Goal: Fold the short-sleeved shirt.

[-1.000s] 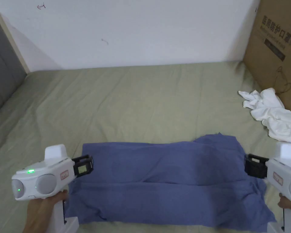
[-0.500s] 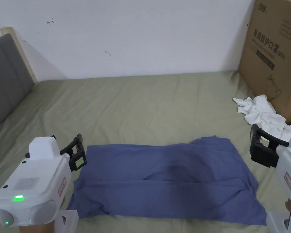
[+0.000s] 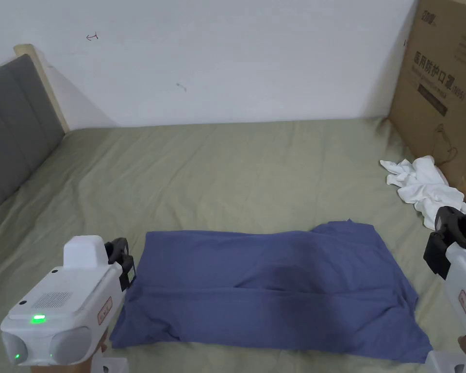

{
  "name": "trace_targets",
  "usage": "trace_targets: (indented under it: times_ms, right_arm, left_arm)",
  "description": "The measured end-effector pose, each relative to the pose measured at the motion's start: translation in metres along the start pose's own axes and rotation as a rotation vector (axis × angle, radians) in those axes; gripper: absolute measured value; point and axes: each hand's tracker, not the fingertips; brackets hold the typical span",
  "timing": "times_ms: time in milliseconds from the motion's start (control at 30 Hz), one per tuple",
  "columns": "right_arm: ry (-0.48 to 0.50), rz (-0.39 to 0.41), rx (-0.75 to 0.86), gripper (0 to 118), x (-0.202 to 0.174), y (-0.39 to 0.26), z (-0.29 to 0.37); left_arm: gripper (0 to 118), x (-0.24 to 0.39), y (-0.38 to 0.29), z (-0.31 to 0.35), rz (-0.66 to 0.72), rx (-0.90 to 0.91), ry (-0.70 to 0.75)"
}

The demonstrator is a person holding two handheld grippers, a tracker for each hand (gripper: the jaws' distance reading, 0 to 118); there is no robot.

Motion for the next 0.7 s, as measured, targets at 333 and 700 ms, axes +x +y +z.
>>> trace_targets:
  times_ms: [333,700]
  right_arm:
    - [-0.009,-0.009,-0.077,0,0.004,-0.017,-0.019]
    - [-0.01,-0.015,-0.165,0,0.001,-0.027,-0.03]
  left_arm:
    - [26,-0.047,-0.076,-0.088,0.14,-0.373,0.009]
    - [83,-0.058,-0.136,-0.135,0.09,-0.675,0.116]
